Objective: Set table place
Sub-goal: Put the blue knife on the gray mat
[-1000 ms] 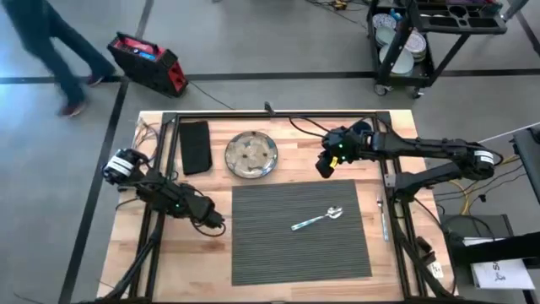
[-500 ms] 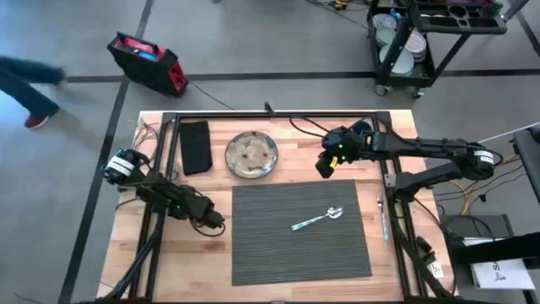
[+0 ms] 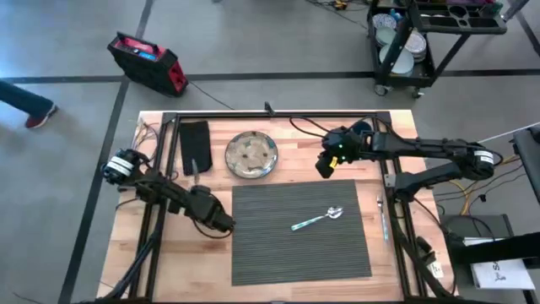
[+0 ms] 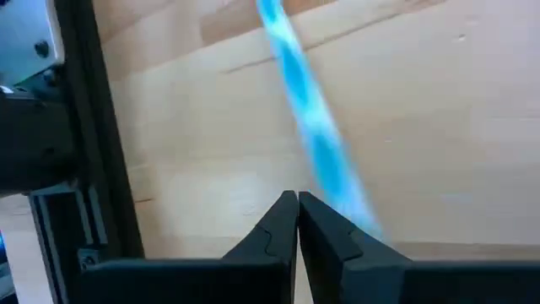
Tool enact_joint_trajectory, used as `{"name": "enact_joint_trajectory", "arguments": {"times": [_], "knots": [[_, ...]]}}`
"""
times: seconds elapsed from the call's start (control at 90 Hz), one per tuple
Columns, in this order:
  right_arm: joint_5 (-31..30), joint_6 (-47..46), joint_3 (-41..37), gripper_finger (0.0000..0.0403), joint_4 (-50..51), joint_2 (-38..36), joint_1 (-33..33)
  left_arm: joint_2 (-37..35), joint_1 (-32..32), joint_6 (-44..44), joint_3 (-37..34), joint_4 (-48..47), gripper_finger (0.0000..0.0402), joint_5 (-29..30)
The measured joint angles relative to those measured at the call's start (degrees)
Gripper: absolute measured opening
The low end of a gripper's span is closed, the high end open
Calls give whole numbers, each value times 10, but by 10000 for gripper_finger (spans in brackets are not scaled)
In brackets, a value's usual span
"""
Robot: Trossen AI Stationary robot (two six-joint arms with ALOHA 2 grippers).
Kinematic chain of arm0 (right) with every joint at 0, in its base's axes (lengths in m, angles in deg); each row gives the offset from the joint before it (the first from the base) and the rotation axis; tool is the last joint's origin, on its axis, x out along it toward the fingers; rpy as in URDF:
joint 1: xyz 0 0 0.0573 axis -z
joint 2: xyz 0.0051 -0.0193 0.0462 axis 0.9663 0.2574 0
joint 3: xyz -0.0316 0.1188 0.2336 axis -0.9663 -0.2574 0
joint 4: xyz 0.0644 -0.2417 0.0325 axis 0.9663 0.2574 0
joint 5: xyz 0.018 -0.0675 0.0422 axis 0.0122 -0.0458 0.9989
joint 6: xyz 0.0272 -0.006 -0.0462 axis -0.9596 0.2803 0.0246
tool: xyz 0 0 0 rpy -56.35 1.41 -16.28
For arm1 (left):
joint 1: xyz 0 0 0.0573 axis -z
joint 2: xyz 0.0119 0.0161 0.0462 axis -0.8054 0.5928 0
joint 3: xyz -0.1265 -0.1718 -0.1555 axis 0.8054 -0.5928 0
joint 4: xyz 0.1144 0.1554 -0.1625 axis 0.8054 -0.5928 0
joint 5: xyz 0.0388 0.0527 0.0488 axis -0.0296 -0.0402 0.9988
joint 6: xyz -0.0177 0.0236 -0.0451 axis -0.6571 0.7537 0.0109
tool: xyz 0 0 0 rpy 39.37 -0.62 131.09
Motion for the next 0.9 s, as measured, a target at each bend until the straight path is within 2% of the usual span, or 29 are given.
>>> {"name": "enact_joint_trajectory", "arguments": {"times": [0.267,0.467,0.589,0.9], "knots": [[0,-7,0,41,0,0,0,-14,0,-7,24,-12,0,15],[-5,-26,0,46,0,0,0,-27,-4,-95,50,-29,7,64],[-4,-26,0,61,0,0,0,-30,-9,-110,49,-15,32,92],[-4,-19,0,101,5,0,0,-30,-29,-110,5,24,129,78]]}}
